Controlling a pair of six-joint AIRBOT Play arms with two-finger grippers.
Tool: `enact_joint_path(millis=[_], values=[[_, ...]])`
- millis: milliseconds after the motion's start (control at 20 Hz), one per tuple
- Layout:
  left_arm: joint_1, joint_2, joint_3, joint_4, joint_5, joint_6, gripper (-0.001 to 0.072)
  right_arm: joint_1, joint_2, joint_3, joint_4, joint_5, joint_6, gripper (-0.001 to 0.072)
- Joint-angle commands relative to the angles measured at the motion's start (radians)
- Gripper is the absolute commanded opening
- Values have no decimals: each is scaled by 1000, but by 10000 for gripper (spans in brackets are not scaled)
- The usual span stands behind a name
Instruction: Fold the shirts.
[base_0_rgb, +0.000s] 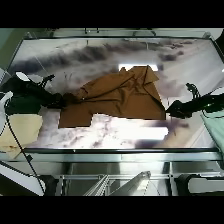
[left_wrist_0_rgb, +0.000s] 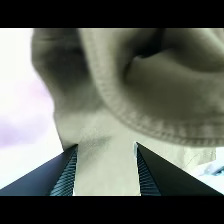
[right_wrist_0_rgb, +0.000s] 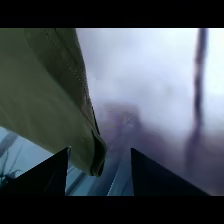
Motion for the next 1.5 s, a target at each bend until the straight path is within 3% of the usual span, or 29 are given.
enact_joint_path(millis=[0, 200, 300, 700, 1050, 1150, 1200, 1250, 1300, 1450], values=[[35, 3, 14, 5, -12, -6, 430, 27, -6, -35, 81, -6, -48, 430], [51, 15, 41, -3, -24, -6, 429, 75, -36, -35, 104, -10, -48, 421], [51, 36, 41, -2, -37, -5, 429, 101, -53, -35, 108, -10, -48, 358], [102, 103, -6, 41, 6, -5, 440, 124, -59, -35, 116, 30, -48, 365], [33, -19, -30, 51, 35, -5, 427, 135, -59, -35, 150, 85, -48, 365], [2, -35, -17, 50, 32, -5, 168, 138, -59, -35, 169, 107, -48, 364], [-16, -37, 0, 50, 22, -4, 15, 140, -58, -35, 181, 119, -61, 302], [-29, -35, 23, 47, 3, -5, 16, 140, -56, -35, 216, 151, -98, 69], [-37, -26, 54, 17, -29, -4, 16, 140, -54, -35, 264, 188, -124, 27], [-31, 84, 133, -257, -101, 41, 15, 121, -8, -12, 432, 325, -183, 26]])
